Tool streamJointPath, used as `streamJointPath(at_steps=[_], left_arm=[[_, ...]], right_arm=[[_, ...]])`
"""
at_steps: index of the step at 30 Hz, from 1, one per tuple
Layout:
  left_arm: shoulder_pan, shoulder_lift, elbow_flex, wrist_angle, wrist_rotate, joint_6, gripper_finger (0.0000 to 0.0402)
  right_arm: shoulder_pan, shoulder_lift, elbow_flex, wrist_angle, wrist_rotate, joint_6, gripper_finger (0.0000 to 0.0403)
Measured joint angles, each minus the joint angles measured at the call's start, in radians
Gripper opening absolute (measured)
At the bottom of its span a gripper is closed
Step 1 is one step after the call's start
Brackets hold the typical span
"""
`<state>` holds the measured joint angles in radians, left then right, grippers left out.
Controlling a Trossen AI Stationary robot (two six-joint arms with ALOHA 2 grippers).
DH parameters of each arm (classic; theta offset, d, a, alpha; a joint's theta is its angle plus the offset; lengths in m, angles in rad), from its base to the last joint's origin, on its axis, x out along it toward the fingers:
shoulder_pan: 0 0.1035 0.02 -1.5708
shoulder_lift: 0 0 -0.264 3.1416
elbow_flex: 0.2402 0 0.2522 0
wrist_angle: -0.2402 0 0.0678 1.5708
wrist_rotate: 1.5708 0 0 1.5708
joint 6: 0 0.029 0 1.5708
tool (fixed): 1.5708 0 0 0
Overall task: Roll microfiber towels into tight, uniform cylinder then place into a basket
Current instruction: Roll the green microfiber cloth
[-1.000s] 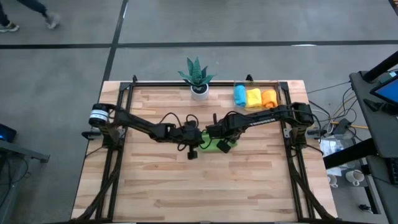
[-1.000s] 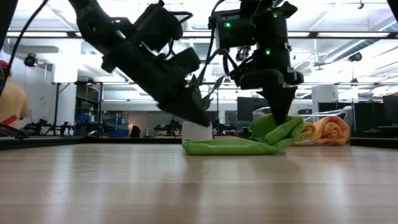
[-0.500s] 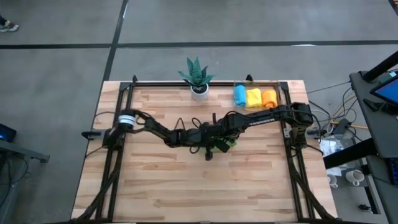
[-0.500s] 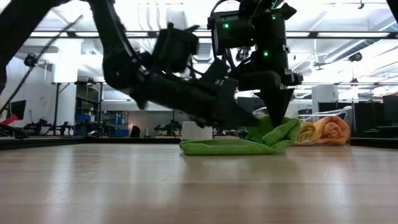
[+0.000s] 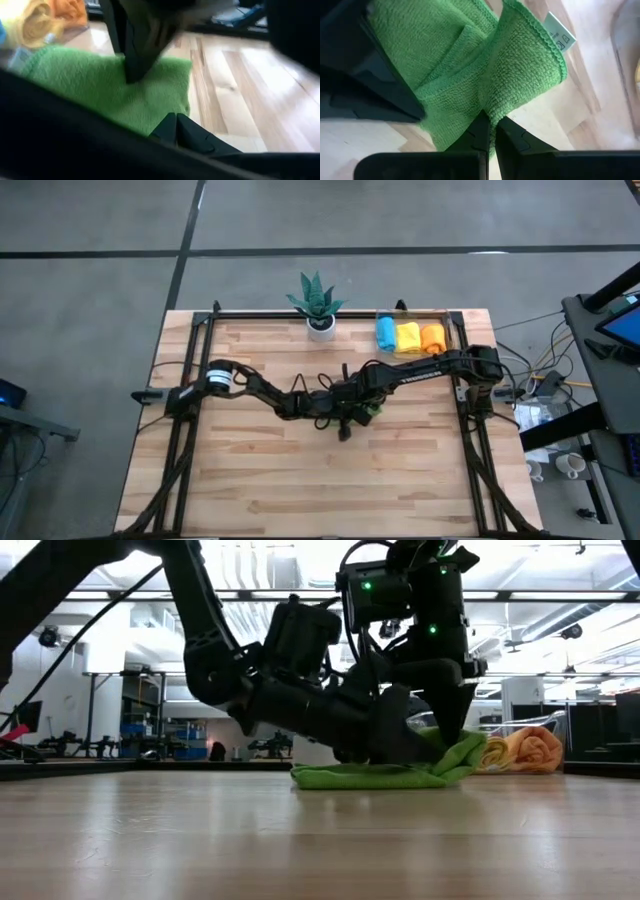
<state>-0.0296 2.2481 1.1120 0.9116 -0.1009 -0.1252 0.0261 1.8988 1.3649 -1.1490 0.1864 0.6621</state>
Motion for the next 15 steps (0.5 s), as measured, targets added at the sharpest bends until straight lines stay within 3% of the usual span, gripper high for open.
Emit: streamJointPath(at_steps=[9,15], left_arm=[[0.003,0.007,0.015,-0.039,0.021,0.000,0.0000],[0.005,0.027,0.020,-0.036,0.021,0.002,0.0000]], right_arm=[[0.000,-0.005,0.008,-0.002,-0.015,-0.128,0.0009],[-0.001,-0.005,0.040,-0.009,-0.099,-0.246,0.0009]])
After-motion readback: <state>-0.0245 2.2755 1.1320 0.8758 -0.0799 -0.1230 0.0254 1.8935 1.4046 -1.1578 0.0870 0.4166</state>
